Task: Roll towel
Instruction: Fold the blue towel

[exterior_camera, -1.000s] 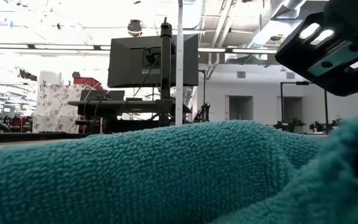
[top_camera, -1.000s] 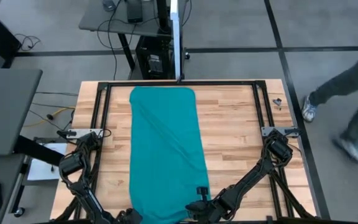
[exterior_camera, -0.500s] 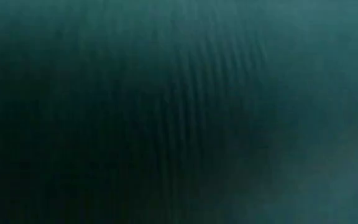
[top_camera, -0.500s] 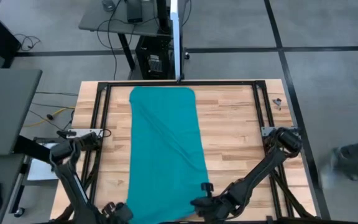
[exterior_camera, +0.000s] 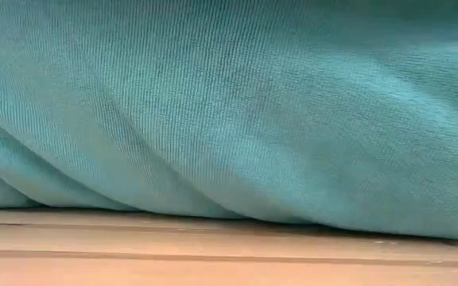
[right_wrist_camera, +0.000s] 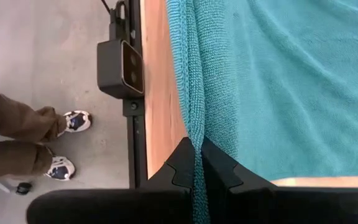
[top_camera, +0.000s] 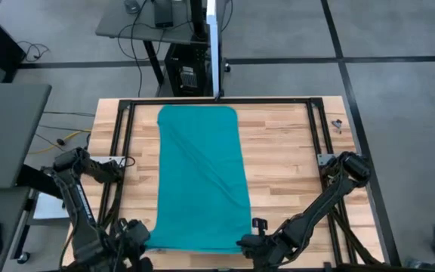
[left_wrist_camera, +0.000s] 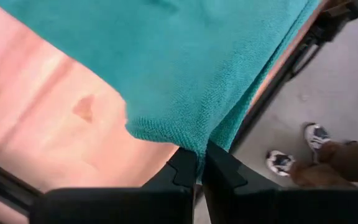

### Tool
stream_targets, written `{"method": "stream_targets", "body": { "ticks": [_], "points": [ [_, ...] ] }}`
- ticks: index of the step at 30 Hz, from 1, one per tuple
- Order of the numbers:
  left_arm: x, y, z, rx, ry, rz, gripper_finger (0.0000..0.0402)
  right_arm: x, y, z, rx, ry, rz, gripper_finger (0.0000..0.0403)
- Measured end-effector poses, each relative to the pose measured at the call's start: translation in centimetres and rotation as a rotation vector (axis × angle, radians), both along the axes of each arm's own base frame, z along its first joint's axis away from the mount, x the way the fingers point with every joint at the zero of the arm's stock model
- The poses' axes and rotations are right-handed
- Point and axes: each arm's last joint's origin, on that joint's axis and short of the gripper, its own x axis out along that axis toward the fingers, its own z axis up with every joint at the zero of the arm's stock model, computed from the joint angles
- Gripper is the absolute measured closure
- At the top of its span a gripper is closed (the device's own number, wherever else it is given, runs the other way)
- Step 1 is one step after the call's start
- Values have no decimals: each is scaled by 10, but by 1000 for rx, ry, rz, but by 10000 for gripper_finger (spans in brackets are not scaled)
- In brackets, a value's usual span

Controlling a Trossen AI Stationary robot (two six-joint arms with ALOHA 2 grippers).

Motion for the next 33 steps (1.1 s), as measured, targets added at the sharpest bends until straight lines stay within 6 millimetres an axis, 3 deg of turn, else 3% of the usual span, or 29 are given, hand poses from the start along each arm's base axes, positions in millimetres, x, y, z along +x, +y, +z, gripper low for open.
{"method": "stream_targets", "body": {
  "ticks": [4,9,14,19,27,33],
  "points": [
    [4,4,1,8,21,-44,401,4,-8,3,4,7,-30,403],
    [15,1,-1,-78,45,-128,401,3,-27,26,23,2,-61,403],
    [22,-13,-33,-210,-14,-174,401,7,-39,36,36,-12,-91,403],
    [17,-29,-58,-391,-81,-134,401,0,-21,36,98,-41,-83,403],
    [7,-44,-58,-521,-114,-82,402,-24,25,25,221,-52,-65,403],
    [11,-62,-60,-655,-164,-93,402,-36,57,13,321,-81,-75,403]
  ]
}}
